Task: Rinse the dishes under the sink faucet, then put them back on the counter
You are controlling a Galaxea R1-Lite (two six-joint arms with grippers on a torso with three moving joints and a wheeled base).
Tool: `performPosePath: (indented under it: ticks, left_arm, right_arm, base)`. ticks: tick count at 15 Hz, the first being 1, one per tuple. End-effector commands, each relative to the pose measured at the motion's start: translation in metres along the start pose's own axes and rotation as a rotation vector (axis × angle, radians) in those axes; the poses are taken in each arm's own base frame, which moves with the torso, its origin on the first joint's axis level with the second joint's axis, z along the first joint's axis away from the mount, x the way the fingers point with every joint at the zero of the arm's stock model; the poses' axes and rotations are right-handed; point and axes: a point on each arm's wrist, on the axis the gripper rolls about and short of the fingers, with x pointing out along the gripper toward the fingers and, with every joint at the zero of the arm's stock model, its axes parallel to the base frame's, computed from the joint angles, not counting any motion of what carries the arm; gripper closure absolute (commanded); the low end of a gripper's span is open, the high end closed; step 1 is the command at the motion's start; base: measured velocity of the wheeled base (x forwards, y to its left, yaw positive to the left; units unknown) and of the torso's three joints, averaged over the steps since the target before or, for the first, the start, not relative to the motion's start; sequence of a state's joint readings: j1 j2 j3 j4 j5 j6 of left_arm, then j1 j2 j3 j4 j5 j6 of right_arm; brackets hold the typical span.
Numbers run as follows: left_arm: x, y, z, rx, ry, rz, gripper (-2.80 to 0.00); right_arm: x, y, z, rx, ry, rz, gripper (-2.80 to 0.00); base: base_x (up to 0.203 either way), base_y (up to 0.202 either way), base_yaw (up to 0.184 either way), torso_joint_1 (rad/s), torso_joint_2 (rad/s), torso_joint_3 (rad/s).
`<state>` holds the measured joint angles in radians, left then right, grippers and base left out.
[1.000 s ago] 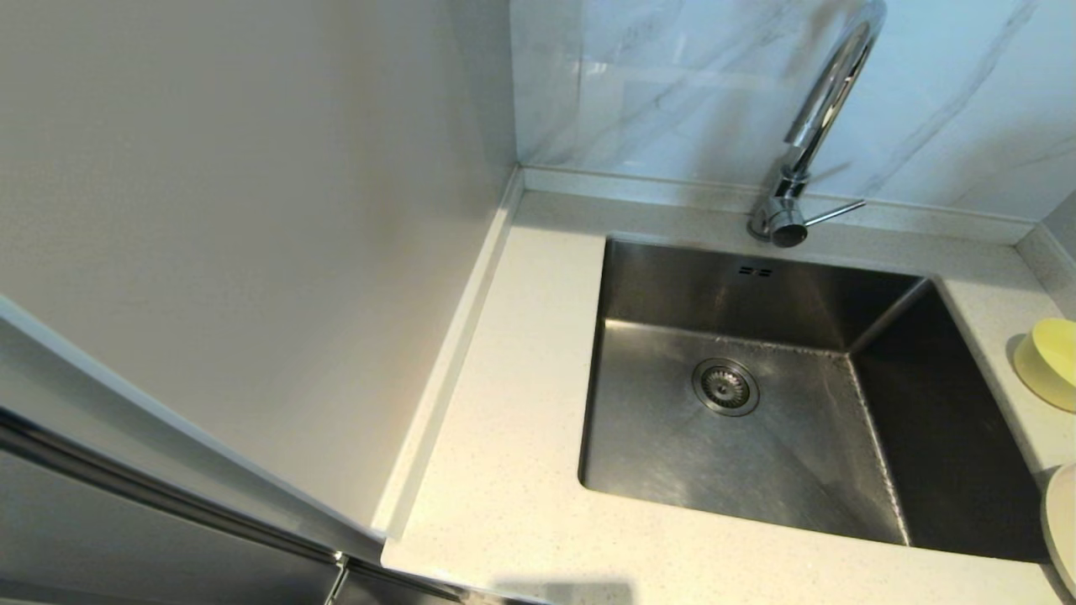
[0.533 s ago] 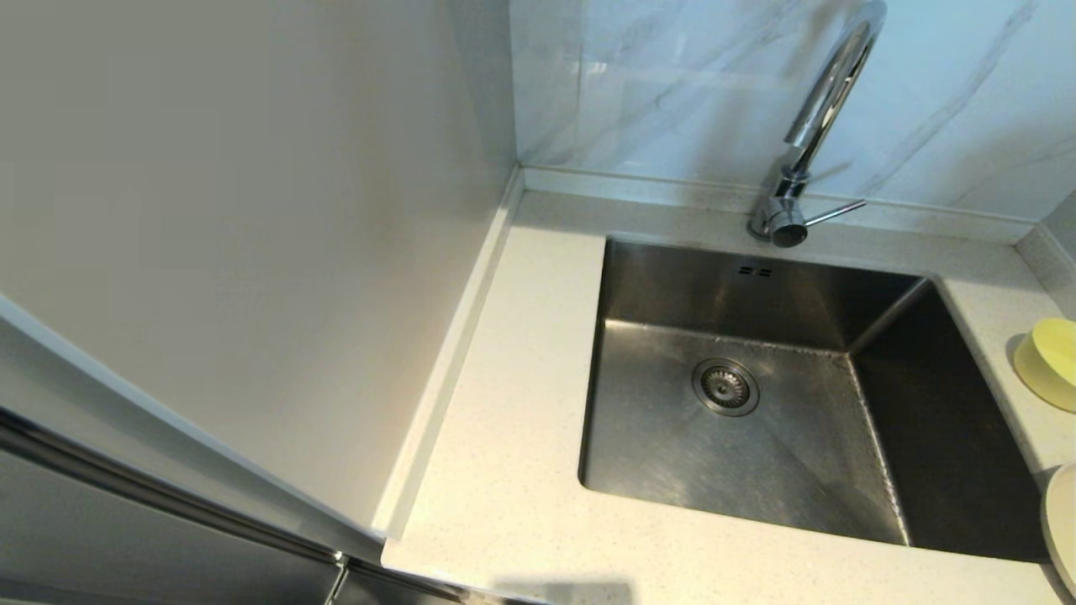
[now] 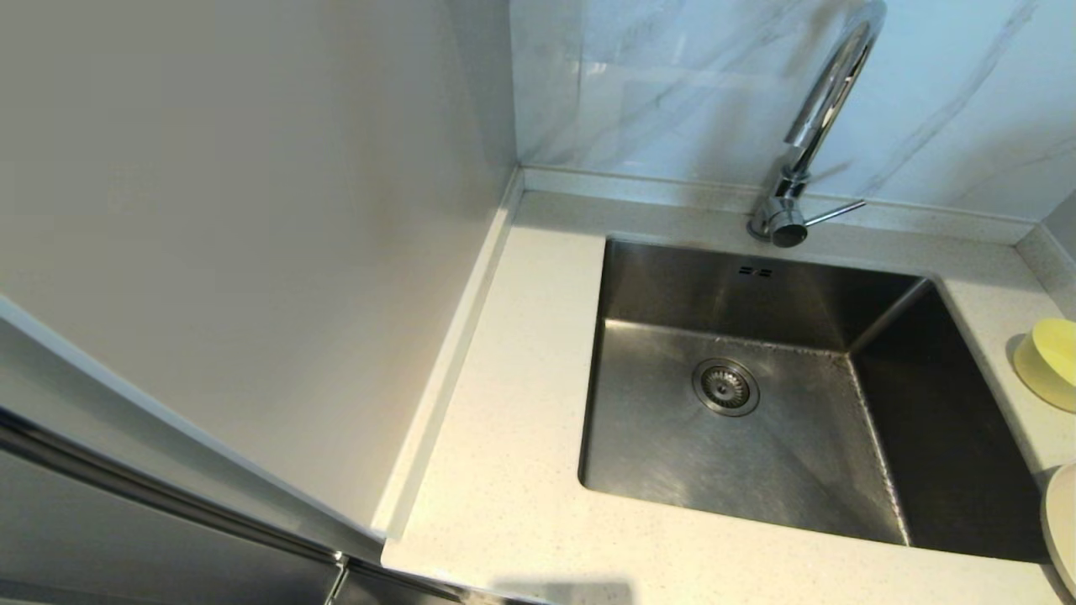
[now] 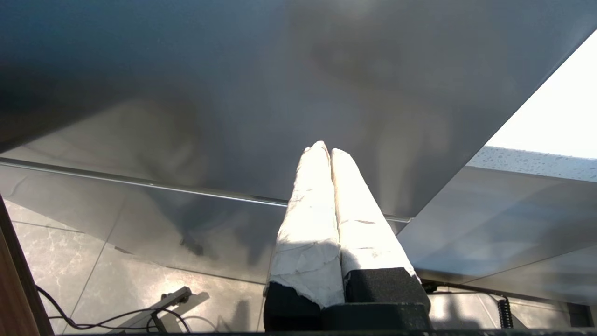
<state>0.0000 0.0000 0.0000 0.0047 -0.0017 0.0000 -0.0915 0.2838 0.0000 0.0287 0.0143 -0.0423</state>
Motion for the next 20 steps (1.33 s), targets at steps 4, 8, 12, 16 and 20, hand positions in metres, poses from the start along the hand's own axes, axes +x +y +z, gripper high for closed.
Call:
performPosePath:
  ticks: [4, 8, 12, 16, 20]
  left_arm:
    - [0.0, 0.0, 0.0, 0.0, 0.0, 0.0, 0.0]
    - [0.0, 0.0, 0.0, 0.0, 0.0, 0.0, 0.0]
    - [0.0, 0.0, 0.0, 0.0, 0.0, 0.0, 0.0]
    - [0.0, 0.0, 0.0, 0.0, 0.0, 0.0, 0.0]
    - [0.0, 0.0, 0.0, 0.0, 0.0, 0.0, 0.0]
  right_arm:
    - [-0.001, 0.0, -0.003, -0.022, -0.019, 0.072, 0.0]
    - [-0.007, 0.0, -0.006, -0.021, -0.108, 0.078, 0.0]
    - [-0.017, -0.001, -0.012, -0.017, -0.272, 0.08, 0.0]
    - [-0.018, -0.001, -0.012, -0.016, -0.274, 0.08, 0.0]
    - [-0.018, -0.001, -0.012, -0.016, -0.274, 0.08, 0.0]
  base:
    - [0.0, 0.0, 0.0, 0.0, 0.0, 0.0]
    - [0.0, 0.0, 0.0, 0.0, 0.0, 0.0]
    - [0.0, 0.0, 0.0, 0.0, 0.0, 0.0]
    - [0.0, 0.0, 0.0, 0.0, 0.0, 0.0]
    - [0.0, 0.0, 0.0, 0.0, 0.0, 0.0]
